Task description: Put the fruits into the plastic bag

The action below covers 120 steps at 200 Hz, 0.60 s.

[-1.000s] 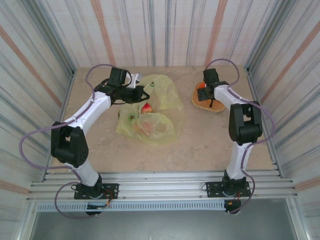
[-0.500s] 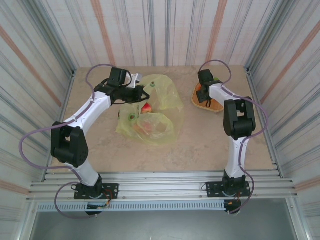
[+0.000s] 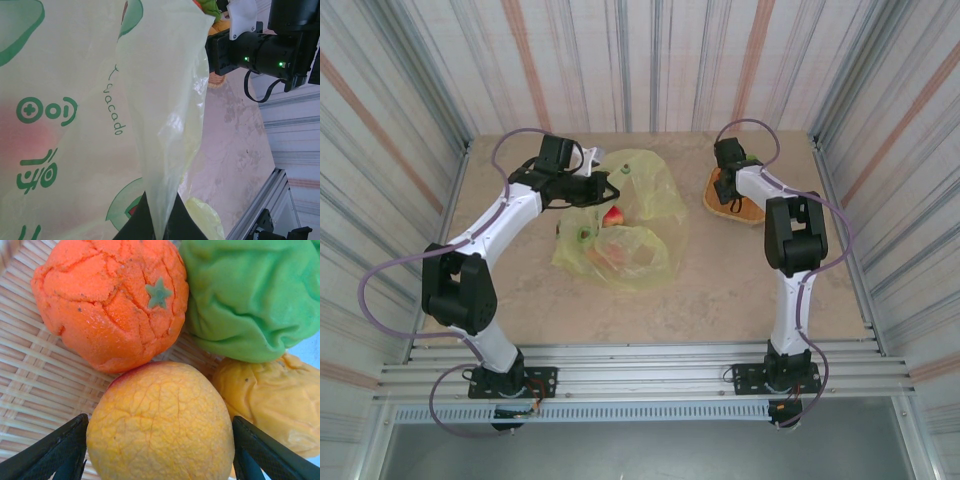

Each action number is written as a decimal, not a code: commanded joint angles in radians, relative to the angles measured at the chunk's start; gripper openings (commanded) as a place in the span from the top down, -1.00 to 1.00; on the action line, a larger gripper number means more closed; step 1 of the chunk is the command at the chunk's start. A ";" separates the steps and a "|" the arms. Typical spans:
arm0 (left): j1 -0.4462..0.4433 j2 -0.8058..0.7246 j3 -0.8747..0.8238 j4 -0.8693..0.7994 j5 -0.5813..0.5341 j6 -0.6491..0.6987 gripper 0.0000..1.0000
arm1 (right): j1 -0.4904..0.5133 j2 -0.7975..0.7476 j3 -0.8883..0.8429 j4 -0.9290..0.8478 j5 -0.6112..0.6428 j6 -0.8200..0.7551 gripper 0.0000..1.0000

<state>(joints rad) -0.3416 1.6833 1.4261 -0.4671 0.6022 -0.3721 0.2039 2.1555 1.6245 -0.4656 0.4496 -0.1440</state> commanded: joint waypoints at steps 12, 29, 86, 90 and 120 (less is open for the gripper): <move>0.007 0.007 -0.001 -0.010 0.018 -0.010 1.00 | 0.008 0.020 0.024 -0.023 0.013 -0.014 -0.35; 0.007 0.008 -0.001 -0.010 0.019 -0.010 1.00 | 0.006 0.021 0.025 -0.022 0.009 -0.015 -0.30; 0.007 0.007 -0.001 -0.010 0.020 -0.011 1.00 | 0.014 -0.037 -0.006 -0.036 0.006 0.004 -0.17; 0.007 0.009 -0.001 -0.010 0.021 -0.012 1.00 | 0.015 -0.046 -0.011 -0.037 0.005 0.007 -0.17; 0.006 0.006 -0.001 -0.009 0.023 -0.015 1.00 | 0.020 -0.140 -0.059 -0.046 -0.037 0.052 -0.15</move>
<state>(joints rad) -0.3416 1.6833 1.4261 -0.4671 0.6056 -0.3763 0.2119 2.1334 1.6020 -0.4732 0.4438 -0.1387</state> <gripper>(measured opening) 0.048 0.601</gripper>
